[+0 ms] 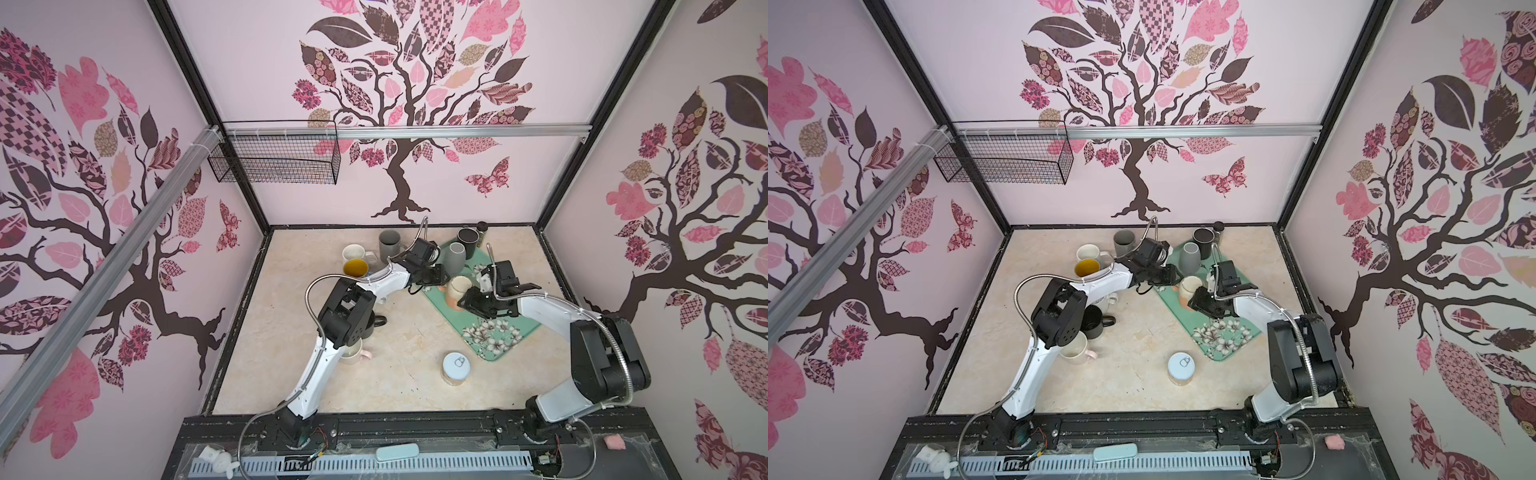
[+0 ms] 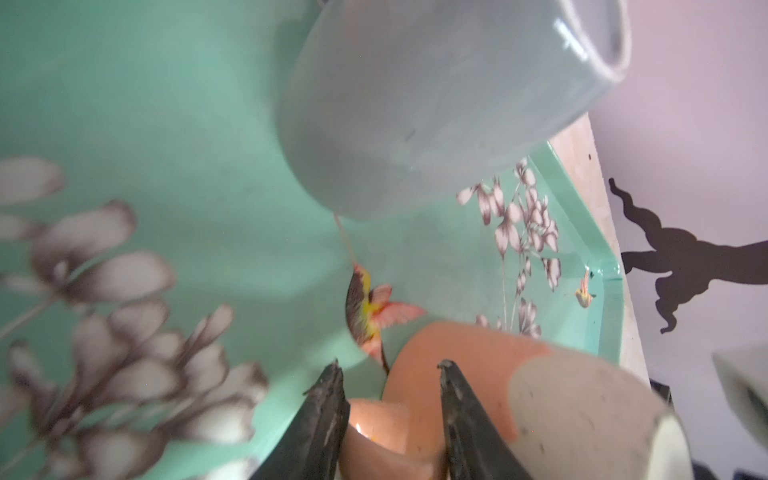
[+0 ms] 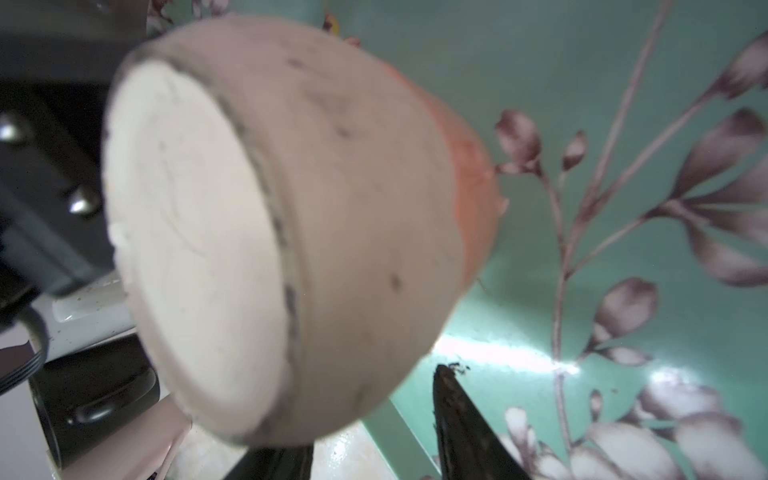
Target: Turn the mug right side up
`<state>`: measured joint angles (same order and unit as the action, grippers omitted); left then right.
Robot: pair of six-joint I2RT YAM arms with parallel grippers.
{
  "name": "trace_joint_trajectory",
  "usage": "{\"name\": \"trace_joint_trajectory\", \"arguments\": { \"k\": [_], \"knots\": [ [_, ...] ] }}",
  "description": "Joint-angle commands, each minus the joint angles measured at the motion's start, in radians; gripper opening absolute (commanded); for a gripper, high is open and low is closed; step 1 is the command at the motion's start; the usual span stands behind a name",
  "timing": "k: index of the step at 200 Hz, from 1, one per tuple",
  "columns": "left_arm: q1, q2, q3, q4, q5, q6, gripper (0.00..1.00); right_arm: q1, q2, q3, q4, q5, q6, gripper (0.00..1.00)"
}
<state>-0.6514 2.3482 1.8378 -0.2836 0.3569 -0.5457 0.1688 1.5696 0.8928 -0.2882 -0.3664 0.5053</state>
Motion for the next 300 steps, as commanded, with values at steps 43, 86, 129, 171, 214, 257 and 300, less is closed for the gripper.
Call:
{"name": "trace_joint_trajectory", "arguments": {
  "k": [43,86,129,171,214,257,300],
  "knots": [
    [-0.088,-0.199,-0.305,0.123,0.019,-0.080,0.39,-0.050,0.050,0.143,-0.032,0.076,-0.082,0.48],
    [-0.160,-0.231,-0.355,0.213,0.019,-0.149,0.39,-0.049,0.034,0.159,-0.075,0.097,-0.095,0.48],
    [-0.155,-0.375,-0.480,0.241,-0.067,-0.120,0.44,0.035,-0.126,0.090,-0.107,0.254,-0.095,0.50],
    [-0.112,-0.542,-0.712,0.266,-0.143,-0.111,0.46,0.165,-0.081,0.150,-0.173,0.357,-0.124,0.52],
    [-0.058,-0.617,-0.853,0.315,-0.154,-0.153,0.46,0.219,0.060,0.231,-0.203,0.373,-0.135,0.55],
    [-0.038,-0.641,-0.874,0.314,-0.160,-0.141,0.47,0.235,0.165,0.292,-0.216,0.370,-0.141,0.55],
    [-0.032,-0.655,-0.875,0.312,-0.166,-0.129,0.47,0.248,0.218,0.306,-0.229,0.421,-0.157,0.42]
  ]
}}
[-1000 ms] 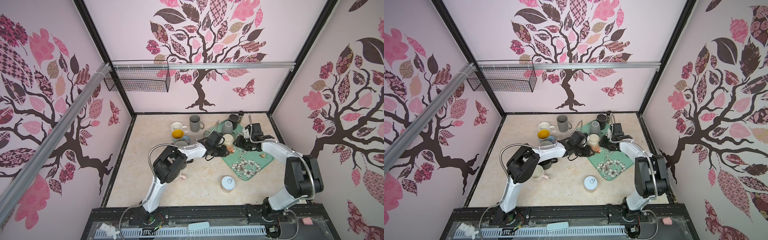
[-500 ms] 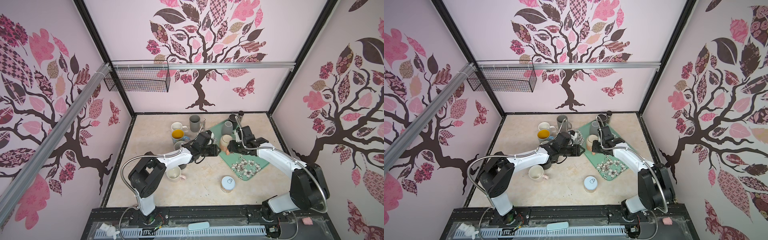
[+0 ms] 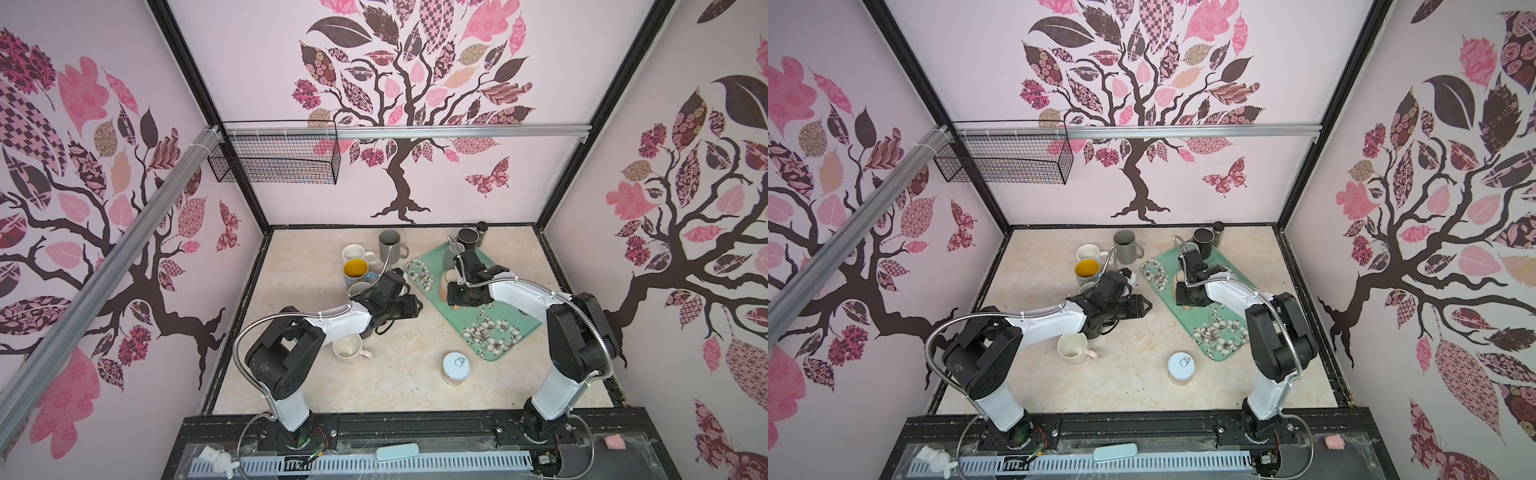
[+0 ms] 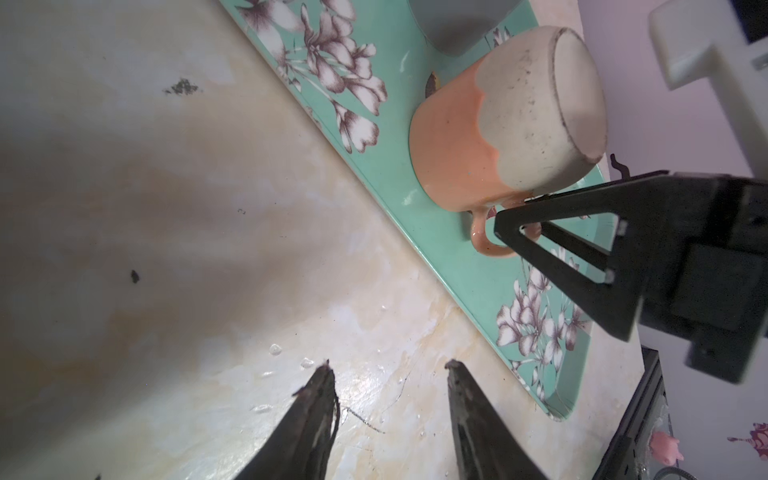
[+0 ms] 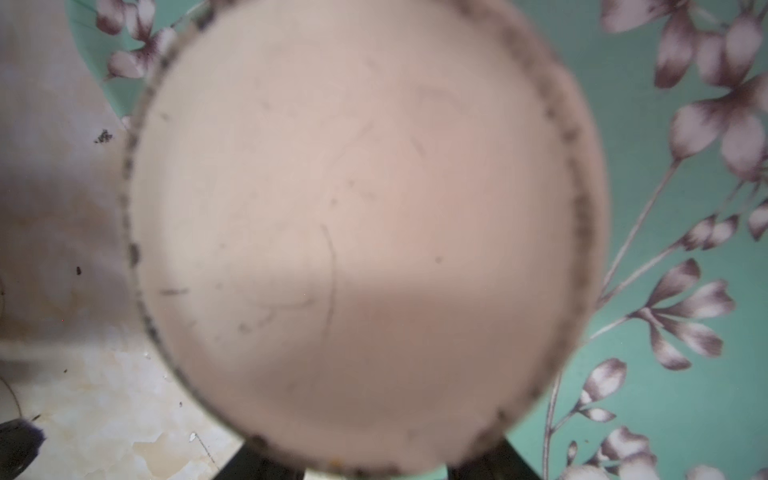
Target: Turn the mug right side up
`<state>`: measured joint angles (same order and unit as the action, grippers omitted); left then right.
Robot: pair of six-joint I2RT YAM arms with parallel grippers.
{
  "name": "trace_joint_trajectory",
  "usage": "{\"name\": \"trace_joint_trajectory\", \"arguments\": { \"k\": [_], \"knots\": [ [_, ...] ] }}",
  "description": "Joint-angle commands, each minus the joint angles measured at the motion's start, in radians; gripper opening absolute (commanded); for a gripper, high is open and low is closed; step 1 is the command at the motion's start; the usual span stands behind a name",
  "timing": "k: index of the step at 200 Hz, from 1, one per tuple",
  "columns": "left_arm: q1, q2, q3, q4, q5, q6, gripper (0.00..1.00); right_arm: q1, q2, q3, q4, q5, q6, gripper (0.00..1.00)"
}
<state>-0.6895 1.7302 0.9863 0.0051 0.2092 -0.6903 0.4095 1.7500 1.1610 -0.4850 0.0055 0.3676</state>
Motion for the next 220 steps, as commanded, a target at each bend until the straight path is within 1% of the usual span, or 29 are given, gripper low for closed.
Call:
{"name": "trace_joint_trajectory", "arguments": {
  "k": [1,23,33,45,70,91,107,134,147,154,167,187,220],
  "knots": [
    [0.007,-0.038,-0.023,0.023,-0.019,0.016,0.47,0.008,0.038,0.038,-0.033,0.051,-0.020,0.42],
    [0.008,-0.056,-0.024,0.019,-0.031,0.021,0.47,0.008,0.056,0.050,-0.047,0.078,-0.030,0.32],
    [0.010,-0.067,-0.023,0.015,-0.037,0.027,0.47,0.007,0.057,0.055,-0.051,0.088,-0.034,0.24],
    [0.013,-0.083,-0.024,0.008,-0.041,0.033,0.47,0.008,0.050,0.060,-0.050,0.097,-0.036,0.18],
    [0.025,-0.127,-0.032,0.001,-0.048,0.045,0.47,0.008,0.012,0.067,-0.046,0.104,-0.038,0.09],
    [0.049,-0.172,-0.051,0.010,-0.024,0.039,0.47,0.006,-0.037,0.061,-0.031,0.095,-0.035,0.00],
    [0.084,-0.217,-0.079,0.050,0.023,0.018,0.46,0.007,-0.095,0.045,0.001,0.064,-0.020,0.00],
    [0.149,-0.278,-0.132,0.145,0.120,-0.063,0.46,0.006,-0.213,0.006,0.077,-0.013,0.029,0.00],
    [0.170,-0.295,-0.138,0.149,0.151,-0.105,0.46,0.006,-0.267,-0.011,0.120,-0.049,0.061,0.00],
    [0.181,-0.300,-0.141,0.196,0.175,-0.129,0.45,0.006,-0.293,-0.023,0.152,-0.076,0.079,0.00],
    [0.191,-0.301,-0.147,0.243,0.219,-0.197,0.45,0.006,-0.339,-0.056,0.226,-0.126,0.125,0.00],
    [0.193,-0.285,-0.149,0.323,0.258,-0.309,0.44,0.006,-0.392,-0.104,0.355,-0.213,0.207,0.00],
    [0.193,-0.213,-0.147,0.505,0.323,-0.549,0.47,0.006,-0.407,-0.140,0.558,-0.377,0.383,0.00]
  ]
}}
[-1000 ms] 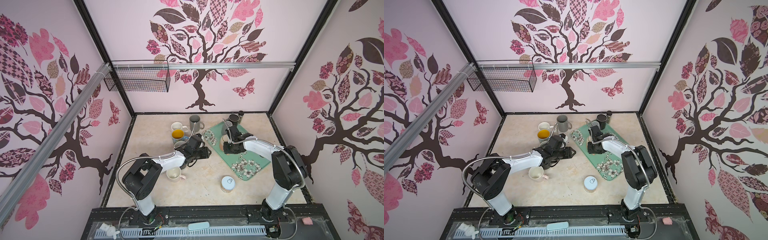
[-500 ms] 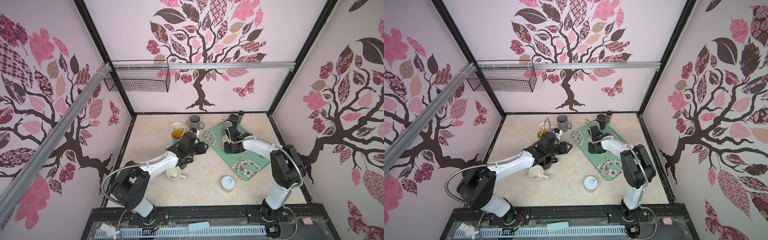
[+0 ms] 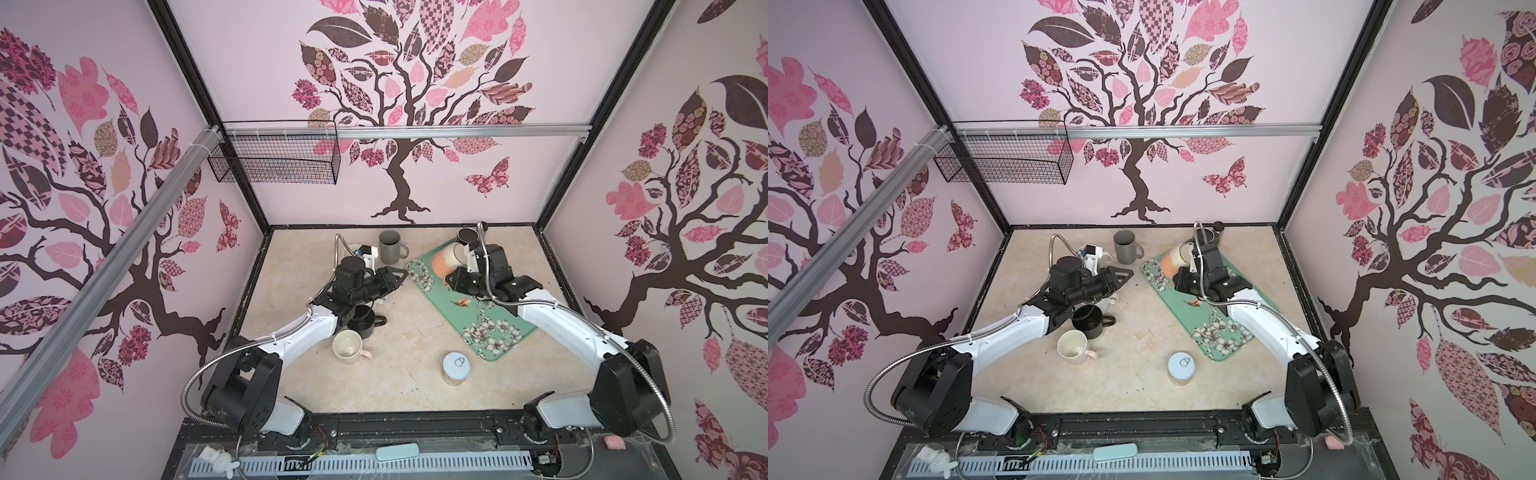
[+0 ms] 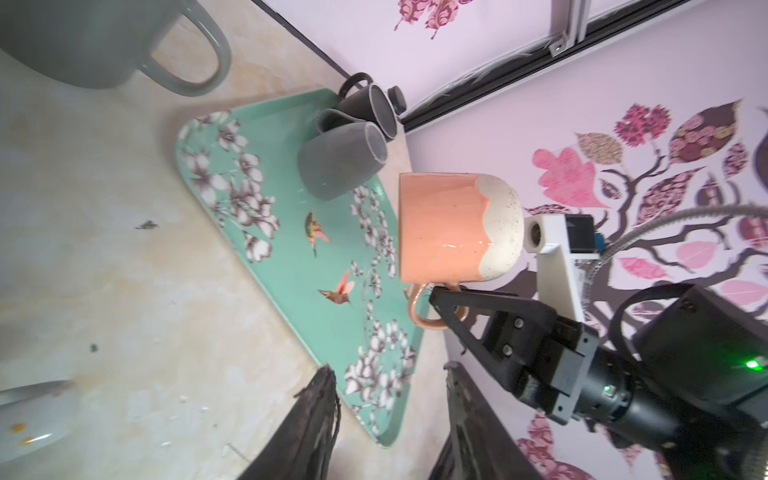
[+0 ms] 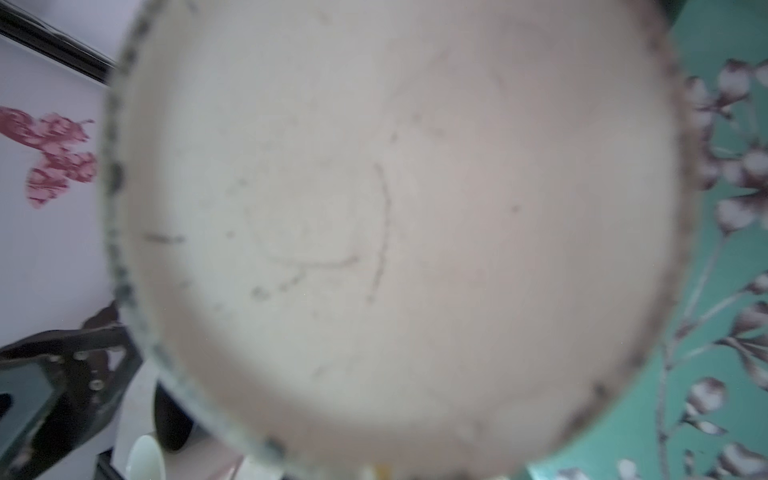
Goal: Turn the mug right side up
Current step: 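Rotate the mug upright with left gripper while right gripper releases the base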
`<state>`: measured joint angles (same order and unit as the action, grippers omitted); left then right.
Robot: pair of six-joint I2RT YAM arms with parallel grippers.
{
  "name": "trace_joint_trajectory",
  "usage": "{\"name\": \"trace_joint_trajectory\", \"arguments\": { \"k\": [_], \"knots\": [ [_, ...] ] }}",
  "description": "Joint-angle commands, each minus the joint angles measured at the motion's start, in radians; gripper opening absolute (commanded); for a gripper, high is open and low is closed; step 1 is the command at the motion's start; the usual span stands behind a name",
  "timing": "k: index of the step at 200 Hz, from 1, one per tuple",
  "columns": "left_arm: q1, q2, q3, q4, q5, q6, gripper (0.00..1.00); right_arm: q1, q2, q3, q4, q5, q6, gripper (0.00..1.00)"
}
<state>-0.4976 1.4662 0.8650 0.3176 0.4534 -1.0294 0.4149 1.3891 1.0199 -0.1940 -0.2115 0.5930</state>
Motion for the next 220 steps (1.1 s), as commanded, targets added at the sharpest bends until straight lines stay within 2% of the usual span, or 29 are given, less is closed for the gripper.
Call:
{"name": "trace_joint_trajectory", "arguments": {
  "k": [1,26,52,89,117,149,178,220],
  "knots": [
    [0.001,0.053,-0.026,0.196,0.079,-0.217,0.47,0.001,-0.046,0.001,0.271,-0.167,0.163,0.00],
    [0.001,0.123,-0.022,0.340,0.128,-0.345,0.49,0.001,-0.028,-0.012,0.417,-0.270,0.292,0.00],
    [-0.001,0.175,-0.025,0.479,0.159,-0.450,0.47,0.001,-0.011,-0.020,0.510,-0.321,0.365,0.00],
    [-0.005,0.199,-0.004,0.511,0.182,-0.488,0.41,0.002,0.024,-0.045,0.636,-0.381,0.473,0.00],
    [-0.011,0.231,0.018,0.523,0.204,-0.491,0.41,0.003,0.038,-0.040,0.651,-0.396,0.481,0.00],
    [-0.025,0.279,0.035,0.624,0.220,-0.545,0.40,0.005,0.055,-0.037,0.667,-0.417,0.492,0.00],
    [-0.033,0.310,0.057,0.685,0.237,-0.590,0.34,0.007,0.074,-0.042,0.694,-0.434,0.509,0.00],
    [-0.036,0.357,0.082,0.851,0.234,-0.753,0.25,0.007,0.102,-0.064,0.728,-0.445,0.517,0.00]
  ]
}}
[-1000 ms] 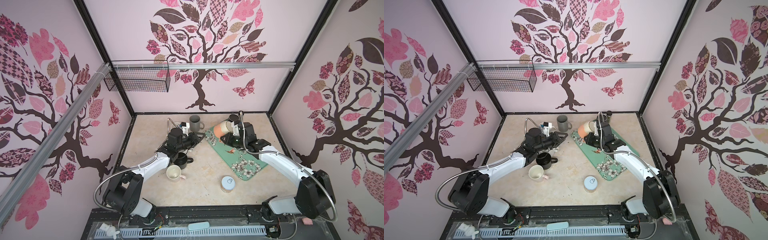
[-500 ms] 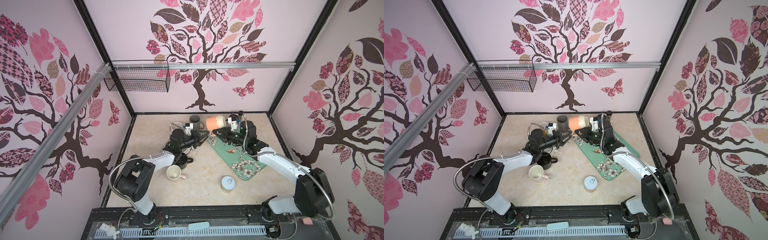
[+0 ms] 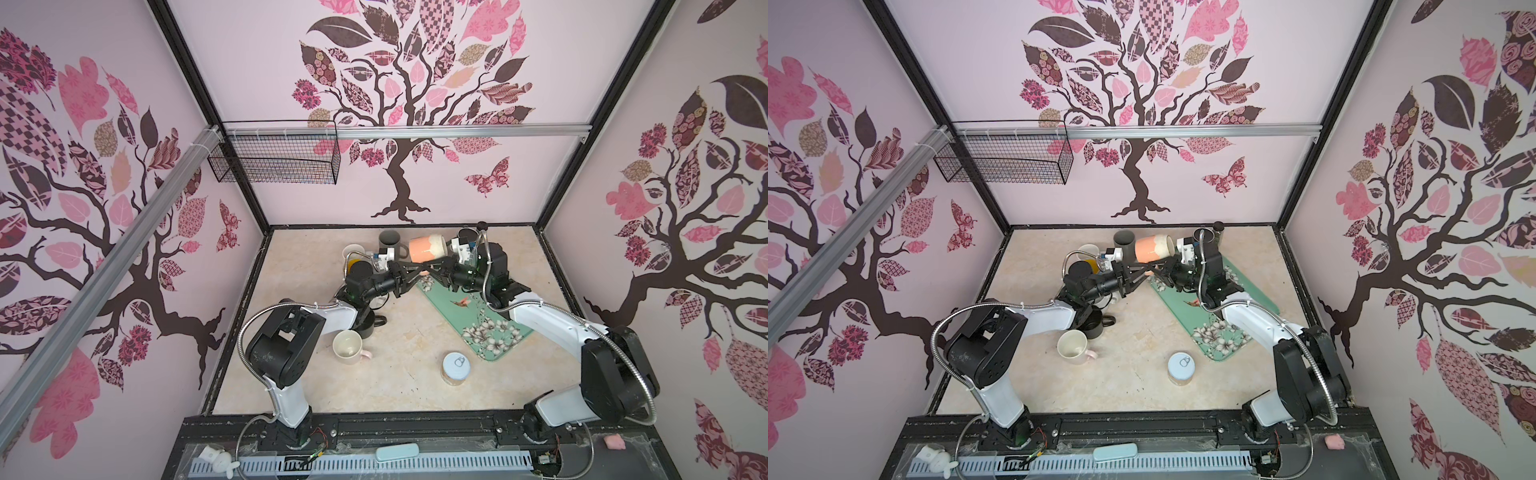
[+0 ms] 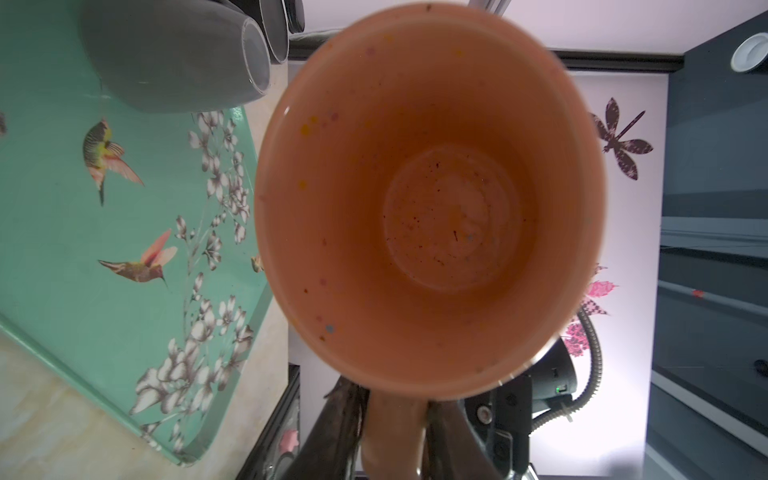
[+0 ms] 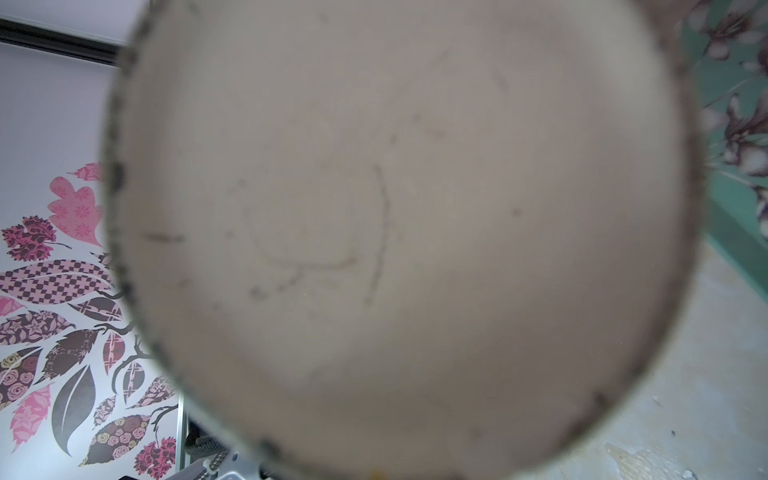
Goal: Turn the mug right side up
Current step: 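Rotate the mug upright with left gripper while right gripper releases the base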
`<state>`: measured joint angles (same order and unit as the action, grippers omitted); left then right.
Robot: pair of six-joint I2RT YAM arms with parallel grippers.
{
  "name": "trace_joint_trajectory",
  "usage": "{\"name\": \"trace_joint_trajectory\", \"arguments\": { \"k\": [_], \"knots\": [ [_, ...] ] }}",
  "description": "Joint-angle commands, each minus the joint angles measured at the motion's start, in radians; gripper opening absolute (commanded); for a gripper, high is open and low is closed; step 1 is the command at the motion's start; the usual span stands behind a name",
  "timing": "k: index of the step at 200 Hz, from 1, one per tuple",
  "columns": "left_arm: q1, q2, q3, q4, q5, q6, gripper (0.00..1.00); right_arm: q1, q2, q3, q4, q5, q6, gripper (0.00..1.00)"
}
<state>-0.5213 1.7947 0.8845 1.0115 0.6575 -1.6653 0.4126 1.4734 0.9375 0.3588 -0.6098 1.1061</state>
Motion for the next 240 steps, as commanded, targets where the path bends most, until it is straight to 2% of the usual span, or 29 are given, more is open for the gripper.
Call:
{"name": "trace_joint_trajectory", "arguments": {
  "k": [1,24,34,39,58,85,110,176,240],
  "knots": [
    [-0.013,0.029,0.063,0.159,0.030,-0.121,0.25,0.009,0.019,0.018,0.176,-0.047,0.004,0.00],
    [-0.012,0.026,0.067,0.170,0.024,-0.152,0.12,0.009,0.033,0.004,0.188,-0.049,0.010,0.00],
    [-0.012,0.020,0.062,0.168,0.018,-0.150,0.00,0.008,0.035,-0.001,0.181,-0.046,0.004,0.00],
    [-0.010,0.017,0.056,0.167,0.014,-0.146,0.00,0.006,0.037,-0.001,0.169,-0.044,-0.003,0.00],
    [-0.008,0.007,0.041,0.122,0.014,-0.113,0.00,0.005,0.040,0.014,0.072,-0.036,-0.069,0.13],
    [-0.007,-0.003,0.006,0.034,0.025,-0.053,0.00,0.003,0.046,0.028,-0.064,-0.019,-0.157,0.26],
    [-0.007,0.000,-0.022,-0.001,0.018,-0.024,0.00,0.003,0.060,0.023,-0.140,-0.009,-0.226,0.33],
    [-0.008,0.030,-0.035,-0.066,0.000,0.036,0.00,-0.026,0.095,0.047,-0.349,0.025,-0.401,0.41],
    [-0.012,-0.012,0.003,-0.334,-0.029,0.209,0.00,-0.052,0.066,0.058,-0.445,0.086,-0.500,0.45]
  ]
}}
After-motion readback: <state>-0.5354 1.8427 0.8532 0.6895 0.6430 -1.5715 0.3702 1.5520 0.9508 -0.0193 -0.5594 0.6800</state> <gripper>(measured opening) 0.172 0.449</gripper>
